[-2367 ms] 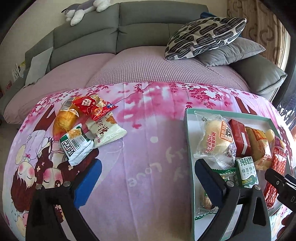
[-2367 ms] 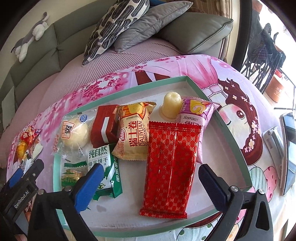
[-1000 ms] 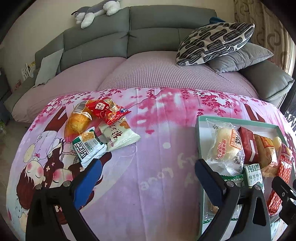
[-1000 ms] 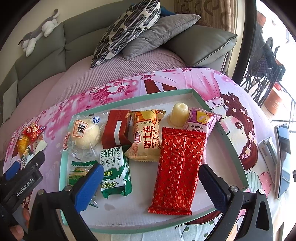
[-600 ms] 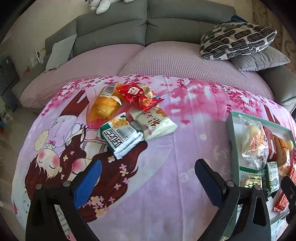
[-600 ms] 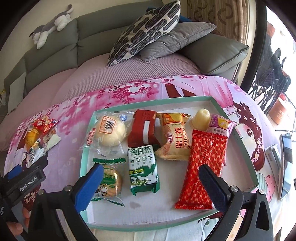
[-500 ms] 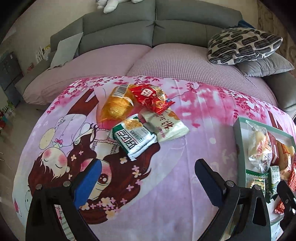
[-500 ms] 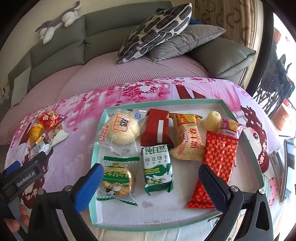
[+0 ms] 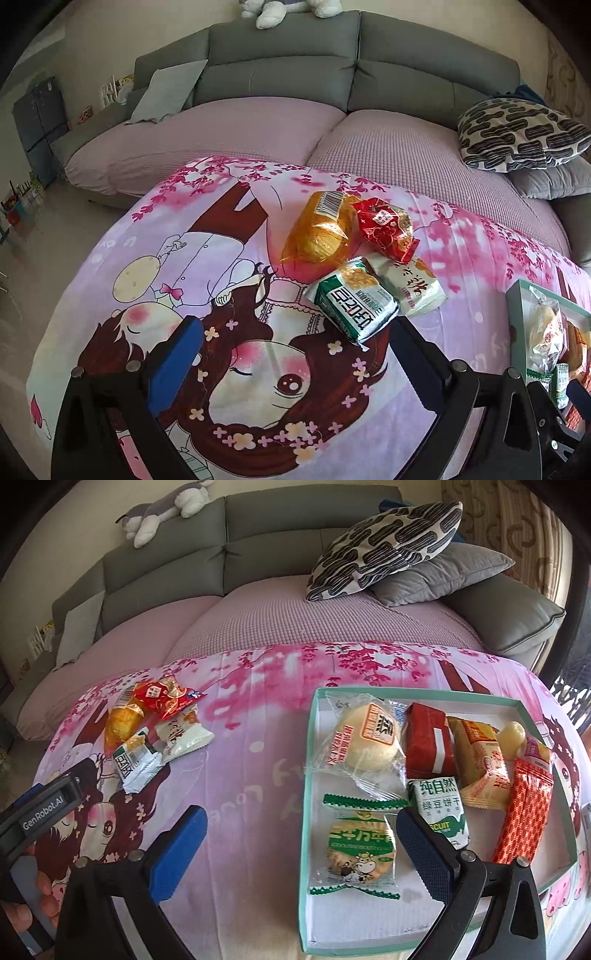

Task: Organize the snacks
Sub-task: 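Grasp the green-white cracker pack with the left gripper while the right gripper grasps the cream cookie pack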

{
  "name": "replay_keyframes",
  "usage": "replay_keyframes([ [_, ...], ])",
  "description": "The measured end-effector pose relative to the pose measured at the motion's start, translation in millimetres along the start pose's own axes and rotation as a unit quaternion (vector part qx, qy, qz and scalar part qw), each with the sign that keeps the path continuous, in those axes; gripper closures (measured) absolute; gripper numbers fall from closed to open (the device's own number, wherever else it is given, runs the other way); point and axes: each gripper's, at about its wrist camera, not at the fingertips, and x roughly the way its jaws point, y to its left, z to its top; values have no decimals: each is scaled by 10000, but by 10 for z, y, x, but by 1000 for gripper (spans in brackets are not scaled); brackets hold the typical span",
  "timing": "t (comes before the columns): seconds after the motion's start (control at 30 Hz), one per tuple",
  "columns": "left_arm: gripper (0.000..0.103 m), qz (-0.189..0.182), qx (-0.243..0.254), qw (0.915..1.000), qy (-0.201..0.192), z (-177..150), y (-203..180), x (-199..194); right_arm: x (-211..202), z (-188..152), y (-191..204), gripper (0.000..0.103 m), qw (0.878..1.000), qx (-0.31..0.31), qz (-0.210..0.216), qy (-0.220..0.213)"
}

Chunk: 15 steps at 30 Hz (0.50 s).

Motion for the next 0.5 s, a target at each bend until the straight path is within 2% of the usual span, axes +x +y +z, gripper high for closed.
replay_keyframes([
  [0.3,2,-131,-433,9990,32,59,235,217,152,247,372,0,9982,-330,502,-64],
  [0.5,2,-167,-801,9966,-68,196,380,331,367,472,545,0,9924,-369,1147,235],
])
